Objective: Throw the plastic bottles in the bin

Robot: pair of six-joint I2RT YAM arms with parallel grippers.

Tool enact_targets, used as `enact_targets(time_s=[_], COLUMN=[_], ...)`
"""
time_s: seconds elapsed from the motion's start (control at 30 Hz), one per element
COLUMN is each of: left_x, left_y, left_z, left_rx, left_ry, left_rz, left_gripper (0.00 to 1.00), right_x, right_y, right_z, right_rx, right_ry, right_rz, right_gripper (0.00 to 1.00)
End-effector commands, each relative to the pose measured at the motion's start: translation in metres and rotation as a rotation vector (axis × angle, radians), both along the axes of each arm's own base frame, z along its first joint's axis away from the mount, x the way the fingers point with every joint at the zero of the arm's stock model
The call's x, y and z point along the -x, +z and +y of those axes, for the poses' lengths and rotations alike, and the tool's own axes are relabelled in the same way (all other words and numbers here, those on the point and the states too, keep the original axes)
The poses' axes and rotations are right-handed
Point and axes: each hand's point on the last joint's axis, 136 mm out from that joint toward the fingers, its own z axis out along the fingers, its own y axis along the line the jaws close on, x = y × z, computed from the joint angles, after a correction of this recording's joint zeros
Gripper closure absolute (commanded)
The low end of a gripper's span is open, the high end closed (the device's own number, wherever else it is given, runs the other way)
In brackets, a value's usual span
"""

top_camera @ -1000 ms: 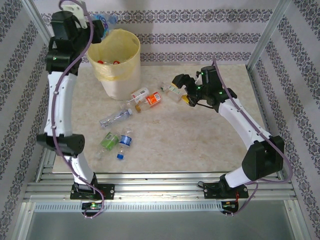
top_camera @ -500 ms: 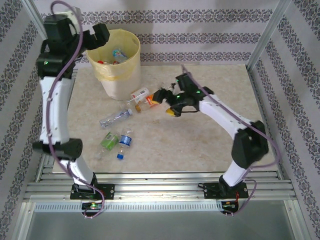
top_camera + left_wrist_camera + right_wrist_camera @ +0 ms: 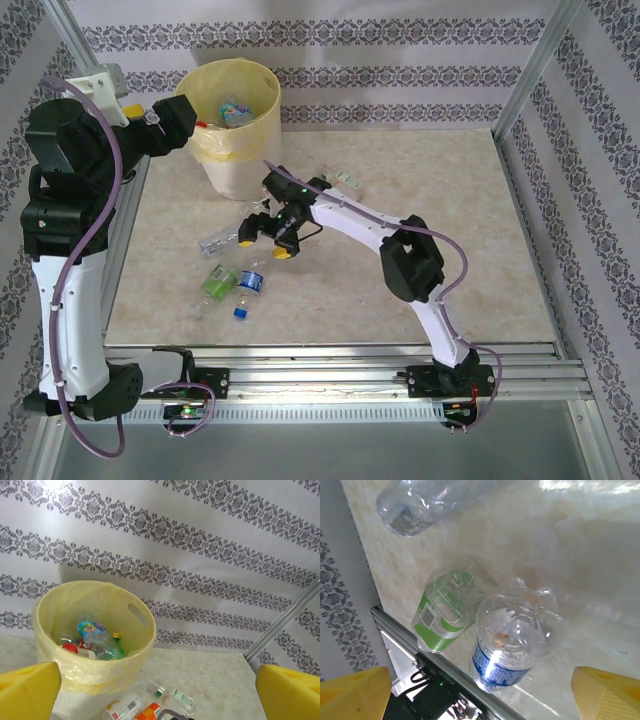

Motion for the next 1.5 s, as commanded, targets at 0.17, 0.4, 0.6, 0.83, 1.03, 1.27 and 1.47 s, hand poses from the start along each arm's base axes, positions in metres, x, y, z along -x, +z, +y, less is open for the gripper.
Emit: enact_targets(time_s=[0.17, 0.4, 0.6, 0.83, 1.03, 1.27, 1.47], left_x=[0.021, 0.024, 0.03, 0.037, 0.039, 0.031, 0.032], left_y=[-0.018, -0.026, -0.036, -0.052, -0.069, -0.094, -0.108], left_z=[0.005, 0.004, 0.006, 0.006, 0.001, -0.015, -0.034], left_rx=[0.002, 0.0, -0.006, 0.016, 0.053, 0.127, 0.163], left_ry=[0.018, 0.016, 0.023, 0.026, 0.004, -0.074, -0.179], left_rz=[0.041, 0.056, 0.074, 0.105, 0.14, 0.189, 0.197], left_gripper=[0.0, 0.0, 0.0, 0.0, 0.0, 0.0, 0.0], right_x=[0.024, 0.034, 0.041, 0.039, 0.032, 0.016, -0.018], right_y=[-0.03, -0.053, -0.072, -0.089, -0.083, -0.053, 0.011], right_z=[0.005, 0.007, 0.015, 0.013, -0.001, -0.016, -0.036], right_rx=[0.104, 0.161, 0.195, 0.255, 0.295, 0.282, 0.243], right_ry=[0.035, 0.046, 0.042, 0.039, 0.028, -0.006, -0.049], right_rz=[0.091, 0.118, 0.14, 0.127, 0.067, -0.032, -0.23], right_gripper=[0.14, 0.17, 0.17, 0.23, 0.38, 0.55, 0.56])
